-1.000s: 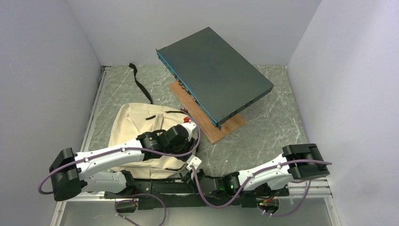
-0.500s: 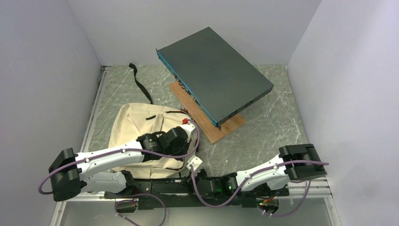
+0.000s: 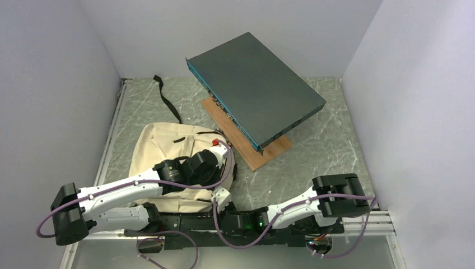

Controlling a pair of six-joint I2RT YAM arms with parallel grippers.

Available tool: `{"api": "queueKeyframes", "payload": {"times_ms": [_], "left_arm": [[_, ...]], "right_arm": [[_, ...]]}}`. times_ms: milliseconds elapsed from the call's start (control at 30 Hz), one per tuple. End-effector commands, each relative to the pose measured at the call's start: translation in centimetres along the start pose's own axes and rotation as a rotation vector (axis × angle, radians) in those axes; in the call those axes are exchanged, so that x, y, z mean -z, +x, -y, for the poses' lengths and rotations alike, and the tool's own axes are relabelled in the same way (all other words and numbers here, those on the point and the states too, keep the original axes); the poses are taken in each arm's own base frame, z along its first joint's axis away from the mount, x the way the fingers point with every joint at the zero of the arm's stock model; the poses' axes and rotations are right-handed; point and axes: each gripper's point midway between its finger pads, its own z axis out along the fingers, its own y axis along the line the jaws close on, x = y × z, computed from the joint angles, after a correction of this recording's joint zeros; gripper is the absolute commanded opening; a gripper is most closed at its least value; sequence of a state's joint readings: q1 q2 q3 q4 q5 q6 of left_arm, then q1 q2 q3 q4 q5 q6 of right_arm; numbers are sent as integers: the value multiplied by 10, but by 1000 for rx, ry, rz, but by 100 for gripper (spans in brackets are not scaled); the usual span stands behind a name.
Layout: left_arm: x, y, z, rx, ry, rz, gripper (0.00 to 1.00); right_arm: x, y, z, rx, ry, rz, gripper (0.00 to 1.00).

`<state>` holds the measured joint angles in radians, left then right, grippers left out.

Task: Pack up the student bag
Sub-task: Zip the student bag at the center of the board.

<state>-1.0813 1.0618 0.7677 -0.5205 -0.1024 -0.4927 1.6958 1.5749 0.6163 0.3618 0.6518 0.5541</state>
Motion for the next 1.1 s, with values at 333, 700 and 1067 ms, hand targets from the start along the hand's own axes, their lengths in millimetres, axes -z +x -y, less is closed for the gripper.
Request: {"api": "queueKeyframes", "payload": {"times_ms": [333,700,1067], "left_arm": [[-11,4,-6,25,-56,-30,72],[-26,1,-12,-41,-113,-69,12],[71,-108,-6,-21,-53,489,0]], "right_arm": [[7,-37,-11,-75,-58,131,0],[8,-35,-20,-54,-98,120,0],[6,-53,-91,149,-276,134,0]]}}
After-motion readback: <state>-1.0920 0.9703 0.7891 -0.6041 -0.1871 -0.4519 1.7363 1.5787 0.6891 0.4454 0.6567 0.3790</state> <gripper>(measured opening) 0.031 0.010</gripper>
